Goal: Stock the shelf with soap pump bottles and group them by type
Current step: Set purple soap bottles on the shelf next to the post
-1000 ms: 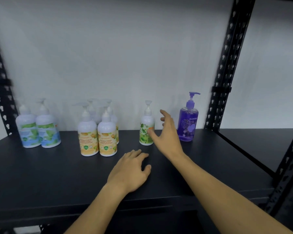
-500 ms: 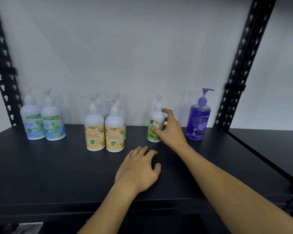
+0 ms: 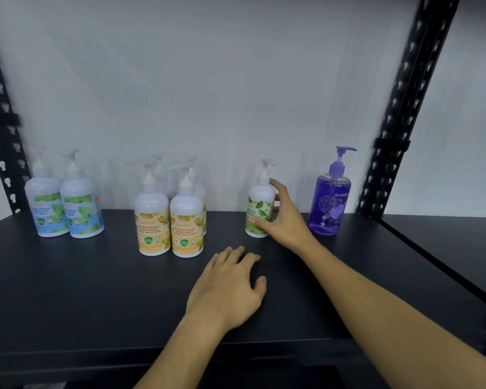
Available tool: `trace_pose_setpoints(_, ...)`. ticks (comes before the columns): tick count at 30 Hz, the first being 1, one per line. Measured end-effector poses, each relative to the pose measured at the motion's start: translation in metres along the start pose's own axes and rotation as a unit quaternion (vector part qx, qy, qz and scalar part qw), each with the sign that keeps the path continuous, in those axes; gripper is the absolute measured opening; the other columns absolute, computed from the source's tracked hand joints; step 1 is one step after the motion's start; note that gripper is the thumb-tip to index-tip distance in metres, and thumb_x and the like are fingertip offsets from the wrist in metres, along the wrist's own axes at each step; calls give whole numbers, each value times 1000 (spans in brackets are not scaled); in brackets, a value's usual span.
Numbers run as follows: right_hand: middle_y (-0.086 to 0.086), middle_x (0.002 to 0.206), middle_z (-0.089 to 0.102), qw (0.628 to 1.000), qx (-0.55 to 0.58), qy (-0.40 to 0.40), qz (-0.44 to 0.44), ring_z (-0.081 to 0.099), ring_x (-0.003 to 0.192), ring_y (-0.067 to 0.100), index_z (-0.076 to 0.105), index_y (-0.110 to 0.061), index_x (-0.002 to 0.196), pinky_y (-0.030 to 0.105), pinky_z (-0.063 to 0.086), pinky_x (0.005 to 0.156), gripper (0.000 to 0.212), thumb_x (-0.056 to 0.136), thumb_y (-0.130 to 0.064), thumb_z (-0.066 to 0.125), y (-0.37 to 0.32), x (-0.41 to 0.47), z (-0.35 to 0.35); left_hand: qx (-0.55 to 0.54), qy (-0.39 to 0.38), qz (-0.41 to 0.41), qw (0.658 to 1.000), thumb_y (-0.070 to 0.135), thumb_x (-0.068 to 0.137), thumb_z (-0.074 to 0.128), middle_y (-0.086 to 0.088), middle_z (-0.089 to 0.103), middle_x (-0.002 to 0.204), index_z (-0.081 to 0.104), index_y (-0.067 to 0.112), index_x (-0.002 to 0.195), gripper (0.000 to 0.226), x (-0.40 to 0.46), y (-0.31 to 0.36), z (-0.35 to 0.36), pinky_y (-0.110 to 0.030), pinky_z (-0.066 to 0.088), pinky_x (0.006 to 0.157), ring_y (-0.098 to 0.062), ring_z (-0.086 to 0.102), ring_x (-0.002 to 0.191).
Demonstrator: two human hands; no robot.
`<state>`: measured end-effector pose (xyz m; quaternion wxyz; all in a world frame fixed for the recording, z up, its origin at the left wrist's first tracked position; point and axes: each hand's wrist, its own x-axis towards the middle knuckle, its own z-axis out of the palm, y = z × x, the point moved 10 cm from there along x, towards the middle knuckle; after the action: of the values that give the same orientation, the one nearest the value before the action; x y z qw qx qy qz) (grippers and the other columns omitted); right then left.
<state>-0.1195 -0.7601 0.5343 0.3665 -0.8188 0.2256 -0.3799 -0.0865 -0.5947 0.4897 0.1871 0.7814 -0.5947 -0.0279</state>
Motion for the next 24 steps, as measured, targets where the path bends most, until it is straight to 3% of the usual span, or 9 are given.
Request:
trace_pose_setpoints(3,-14,113,52,998,-23,51,-13,61,94,0,33,-35,138,15,53,77,82,75,-27,86,-4,4,-7,0,4,-2,1000,49,100,34,4,14,164,26,37,151,53,0,-1,0,-32,5,123,-15,5,151)
trace_pose_setpoints(7,-7,122,56,1000,-8,23,-17,62,96,0,35,-37,136,12,53,71,72,82,-22,81,1,7,-5,3,10,-6,1000,50,100,34,3,16,163,27,37,150,53,-2,-2,0,-33,4,123,-15,7,151)
trace_pose_setpoints(11,-6,131,54,999,27,-17,-14,61,113,11,34,-45,138,24,55,91,70,88,-19,75,6,7,0,6,11,-6,1000,50,100,34,3,16,163,27,37,150,53,-1,-2,-1,-33,4,123,-15,7,151)
trace_pose_setpoints(13,-8,130,52,999,31,-19,-12,59,114,9,33,-44,141,22,54,91,72,88,-18,75,6,6,2,6,11,-6,1000,50,100,34,3,16,163,27,37,150,53,-1,-2,-1,-33,5,123,-15,7,151)
trace_pose_setpoints(15,-10,129,51,1000,13,7,-19,58,112,8,32,-40,142,19,52,88,77,83,-22,79,1,6,1,7,12,-6,1000,50,100,34,3,16,163,27,37,151,53,-2,-1,-1,-32,5,123,-15,7,151)
trace_pose_setpoints(19,-7,122,53,997,-18,77,-19,61,102,9,35,-34,135,26,54,83,82,72,-34,87,-4,8,-4,11,13,-4,1000,50,100,34,3,16,163,27,36,151,53,-1,0,0,-32,4,123,-15,7,151)
trace_pose_setpoints(24,-11,120,54,999,-14,36,-23,59,95,-3,37,-33,138,10,49,74,72,82,-23,80,-3,9,2,14,11,-4,1000,50,100,33,2,16,163,26,36,151,53,-1,-1,1,-33,4,123,-16,7,151)
